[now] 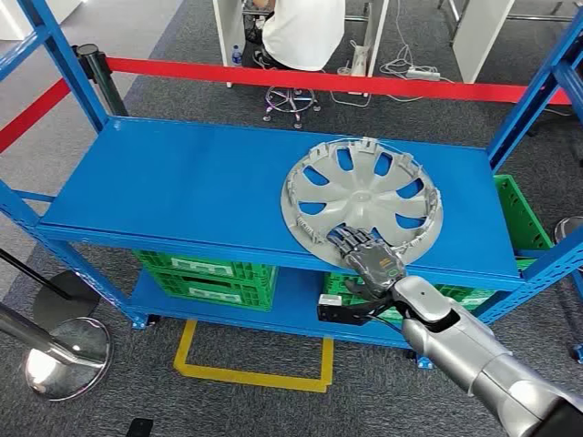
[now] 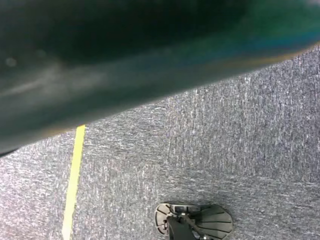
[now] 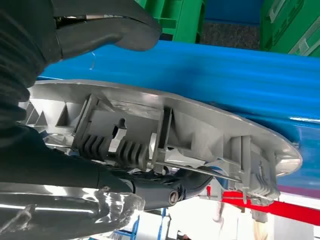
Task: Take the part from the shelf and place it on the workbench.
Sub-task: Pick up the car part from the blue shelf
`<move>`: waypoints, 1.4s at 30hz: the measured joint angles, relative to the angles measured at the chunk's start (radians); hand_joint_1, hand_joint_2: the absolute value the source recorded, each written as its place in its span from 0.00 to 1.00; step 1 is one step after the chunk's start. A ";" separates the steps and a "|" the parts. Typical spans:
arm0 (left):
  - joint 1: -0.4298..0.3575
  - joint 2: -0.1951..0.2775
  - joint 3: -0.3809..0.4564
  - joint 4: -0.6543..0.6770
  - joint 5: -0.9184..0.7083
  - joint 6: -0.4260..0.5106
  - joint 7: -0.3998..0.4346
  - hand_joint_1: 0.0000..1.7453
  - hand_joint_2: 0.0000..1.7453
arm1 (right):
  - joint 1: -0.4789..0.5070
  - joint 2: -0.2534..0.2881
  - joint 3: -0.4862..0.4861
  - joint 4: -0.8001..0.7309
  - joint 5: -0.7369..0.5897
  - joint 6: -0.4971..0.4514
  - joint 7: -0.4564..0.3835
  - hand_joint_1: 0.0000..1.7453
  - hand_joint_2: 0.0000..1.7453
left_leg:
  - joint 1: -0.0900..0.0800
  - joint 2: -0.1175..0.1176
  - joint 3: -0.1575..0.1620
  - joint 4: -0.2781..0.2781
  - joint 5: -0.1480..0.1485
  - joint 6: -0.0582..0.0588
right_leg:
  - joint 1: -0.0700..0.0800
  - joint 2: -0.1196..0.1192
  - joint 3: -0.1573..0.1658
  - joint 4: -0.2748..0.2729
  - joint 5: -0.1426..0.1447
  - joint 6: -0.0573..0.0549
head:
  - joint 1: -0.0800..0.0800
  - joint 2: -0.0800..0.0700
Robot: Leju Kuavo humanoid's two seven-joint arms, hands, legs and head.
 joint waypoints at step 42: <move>0.009 -0.006 0.001 0.000 0.019 0.000 0.011 0.00 0.00 | -0.002 0.002 0.013 0.004 0.033 -0.036 0.082 1.00 1.00 | 0.000 0.000 0.000 0.000 0.000 0.000 | 0.000 0.000 0.000 0.000 0.000 0.000 | 0.000 0.000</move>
